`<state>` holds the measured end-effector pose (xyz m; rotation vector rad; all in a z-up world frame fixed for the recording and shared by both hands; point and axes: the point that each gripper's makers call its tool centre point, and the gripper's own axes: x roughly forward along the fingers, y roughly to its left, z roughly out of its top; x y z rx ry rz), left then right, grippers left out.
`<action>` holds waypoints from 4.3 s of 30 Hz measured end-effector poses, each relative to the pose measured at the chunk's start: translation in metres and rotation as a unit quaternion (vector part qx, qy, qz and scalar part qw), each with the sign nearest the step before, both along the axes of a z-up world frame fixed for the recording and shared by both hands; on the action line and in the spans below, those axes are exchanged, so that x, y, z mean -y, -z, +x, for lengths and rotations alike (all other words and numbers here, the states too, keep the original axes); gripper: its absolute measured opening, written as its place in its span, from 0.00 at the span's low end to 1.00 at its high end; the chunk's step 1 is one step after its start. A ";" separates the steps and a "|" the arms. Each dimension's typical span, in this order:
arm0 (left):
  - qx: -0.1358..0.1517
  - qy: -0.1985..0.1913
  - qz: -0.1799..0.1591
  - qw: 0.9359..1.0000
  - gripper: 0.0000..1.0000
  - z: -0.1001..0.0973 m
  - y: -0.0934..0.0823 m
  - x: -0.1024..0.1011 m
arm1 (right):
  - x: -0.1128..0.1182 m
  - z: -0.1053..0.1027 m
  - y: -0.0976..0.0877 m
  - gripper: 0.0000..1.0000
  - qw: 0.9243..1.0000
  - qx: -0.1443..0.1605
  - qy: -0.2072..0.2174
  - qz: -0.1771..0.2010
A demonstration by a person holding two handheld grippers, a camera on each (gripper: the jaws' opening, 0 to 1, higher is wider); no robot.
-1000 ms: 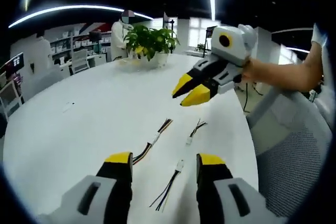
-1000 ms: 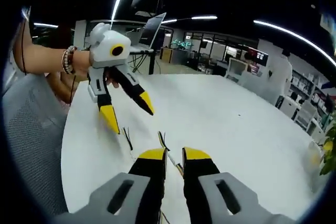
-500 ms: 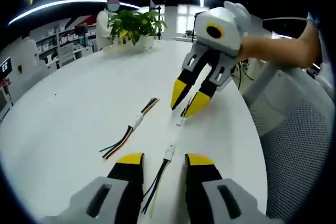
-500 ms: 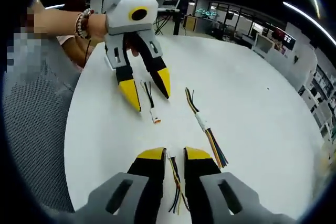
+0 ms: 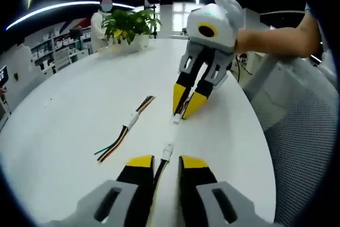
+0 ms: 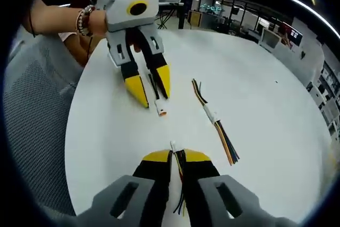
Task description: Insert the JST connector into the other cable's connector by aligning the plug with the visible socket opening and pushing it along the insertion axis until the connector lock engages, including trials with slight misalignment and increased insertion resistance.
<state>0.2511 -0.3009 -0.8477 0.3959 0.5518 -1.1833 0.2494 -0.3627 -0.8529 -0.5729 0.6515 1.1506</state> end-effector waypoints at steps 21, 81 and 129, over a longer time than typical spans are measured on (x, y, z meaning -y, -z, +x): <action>0.008 0.010 0.004 1.000 0.01 0.001 -0.002 0.002 | -0.007 0.004 -0.009 0.04 0.998 -0.007 0.015 0.053; 0.017 0.030 -0.009 0.999 0.00 -0.002 -0.014 0.016 | -0.035 -0.007 -0.013 0.03 0.998 0.011 -0.042 0.047; 0.043 -0.005 0.010 0.999 0.00 0.013 -0.012 0.005 | -0.037 0.004 -0.022 0.03 0.997 0.044 -0.034 0.062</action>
